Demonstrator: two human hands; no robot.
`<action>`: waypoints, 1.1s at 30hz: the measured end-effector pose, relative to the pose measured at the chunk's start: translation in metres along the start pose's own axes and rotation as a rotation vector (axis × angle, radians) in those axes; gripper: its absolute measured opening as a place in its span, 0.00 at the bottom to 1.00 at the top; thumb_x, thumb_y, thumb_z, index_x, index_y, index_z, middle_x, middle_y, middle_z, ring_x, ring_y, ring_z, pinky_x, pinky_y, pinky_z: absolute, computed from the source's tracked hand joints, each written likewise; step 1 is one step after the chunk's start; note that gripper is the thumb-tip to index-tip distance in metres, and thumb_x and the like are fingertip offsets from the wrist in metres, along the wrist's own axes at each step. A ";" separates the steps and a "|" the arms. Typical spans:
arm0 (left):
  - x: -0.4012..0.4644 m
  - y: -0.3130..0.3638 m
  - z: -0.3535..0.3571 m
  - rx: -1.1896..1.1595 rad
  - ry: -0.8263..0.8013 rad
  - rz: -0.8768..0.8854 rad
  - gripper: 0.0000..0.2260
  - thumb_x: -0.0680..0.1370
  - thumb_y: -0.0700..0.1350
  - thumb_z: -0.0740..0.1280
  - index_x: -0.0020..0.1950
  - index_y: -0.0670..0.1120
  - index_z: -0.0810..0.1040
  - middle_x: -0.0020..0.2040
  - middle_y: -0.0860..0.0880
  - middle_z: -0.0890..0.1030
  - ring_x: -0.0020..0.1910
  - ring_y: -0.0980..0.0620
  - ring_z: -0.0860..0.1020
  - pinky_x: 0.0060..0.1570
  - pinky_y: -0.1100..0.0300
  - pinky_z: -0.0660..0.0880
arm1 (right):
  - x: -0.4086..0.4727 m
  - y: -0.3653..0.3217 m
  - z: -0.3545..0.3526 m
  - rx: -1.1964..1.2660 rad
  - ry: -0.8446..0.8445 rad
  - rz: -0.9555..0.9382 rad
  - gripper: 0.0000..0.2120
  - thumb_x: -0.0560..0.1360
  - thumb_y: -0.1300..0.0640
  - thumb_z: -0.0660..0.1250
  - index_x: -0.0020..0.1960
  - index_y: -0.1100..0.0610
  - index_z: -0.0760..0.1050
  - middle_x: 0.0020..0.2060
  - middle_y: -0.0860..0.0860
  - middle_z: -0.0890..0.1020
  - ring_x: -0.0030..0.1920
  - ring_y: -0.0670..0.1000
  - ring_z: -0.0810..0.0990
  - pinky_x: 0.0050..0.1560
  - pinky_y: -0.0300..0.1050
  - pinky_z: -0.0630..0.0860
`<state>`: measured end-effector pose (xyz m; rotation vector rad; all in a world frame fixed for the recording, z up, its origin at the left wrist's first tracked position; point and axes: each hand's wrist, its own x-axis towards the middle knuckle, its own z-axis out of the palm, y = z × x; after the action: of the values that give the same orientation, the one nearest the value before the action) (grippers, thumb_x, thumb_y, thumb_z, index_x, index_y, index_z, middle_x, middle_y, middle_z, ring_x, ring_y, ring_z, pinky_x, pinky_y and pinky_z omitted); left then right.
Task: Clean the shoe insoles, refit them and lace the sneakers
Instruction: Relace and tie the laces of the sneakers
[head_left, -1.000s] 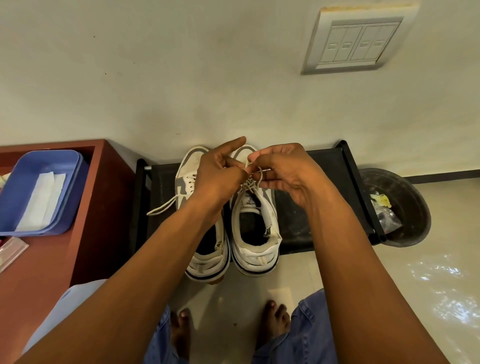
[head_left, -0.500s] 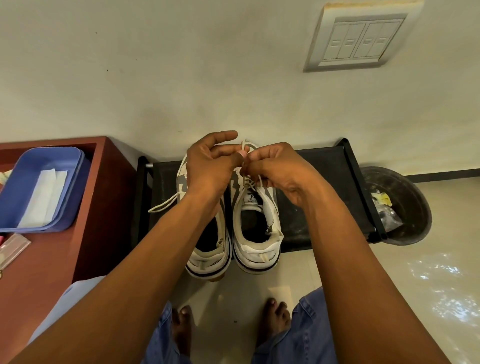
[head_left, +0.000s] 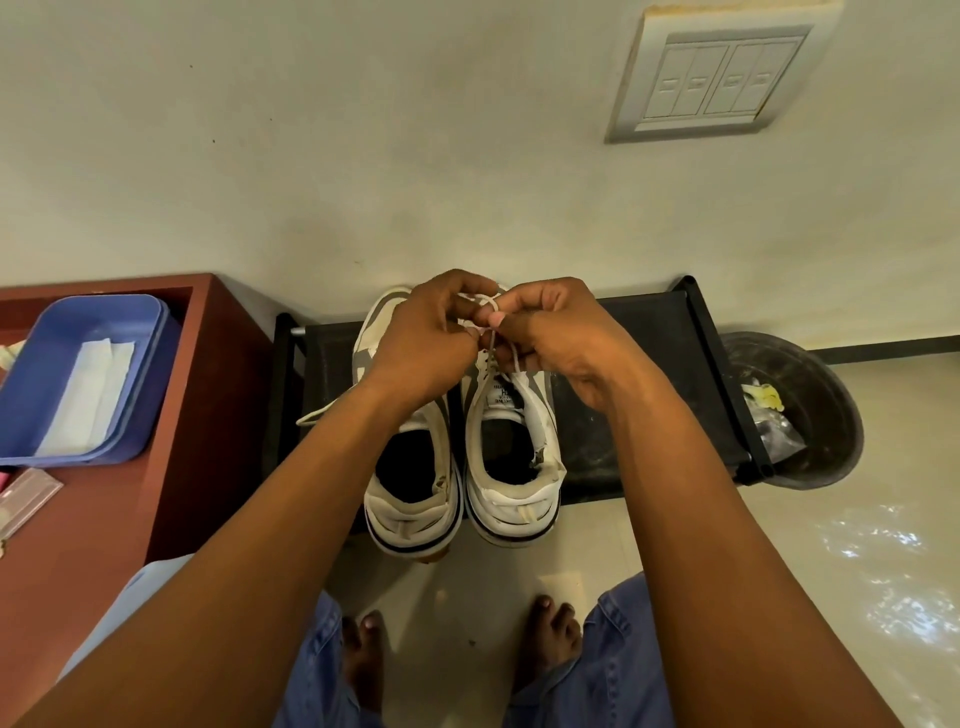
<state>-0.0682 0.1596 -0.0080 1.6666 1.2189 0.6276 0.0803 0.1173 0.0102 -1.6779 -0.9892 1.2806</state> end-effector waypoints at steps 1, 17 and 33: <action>-0.001 -0.001 0.000 0.036 0.011 0.008 0.21 0.76 0.32 0.68 0.64 0.53 0.79 0.49 0.53 0.85 0.44 0.54 0.85 0.45 0.55 0.83 | 0.000 0.000 0.001 0.003 0.014 0.001 0.06 0.78 0.62 0.70 0.52 0.64 0.84 0.42 0.59 0.86 0.34 0.51 0.82 0.34 0.43 0.82; -0.005 0.000 0.007 0.163 0.054 0.034 0.06 0.74 0.45 0.77 0.50 0.50 0.87 0.41 0.54 0.86 0.40 0.57 0.84 0.49 0.53 0.84 | 0.016 0.011 0.002 -0.006 0.251 0.069 0.08 0.68 0.65 0.79 0.45 0.61 0.82 0.42 0.60 0.86 0.40 0.58 0.88 0.42 0.58 0.85; -0.005 0.002 -0.001 0.314 0.040 0.044 0.04 0.74 0.43 0.77 0.48 0.49 0.89 0.41 0.53 0.86 0.41 0.57 0.83 0.45 0.60 0.80 | 0.008 0.002 -0.001 -0.125 0.129 0.105 0.02 0.72 0.67 0.75 0.43 0.62 0.85 0.39 0.58 0.87 0.42 0.56 0.88 0.47 0.55 0.85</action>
<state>-0.0702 0.1557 -0.0047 1.9529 1.3666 0.5166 0.0829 0.1239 0.0052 -1.9057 -0.9314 1.1804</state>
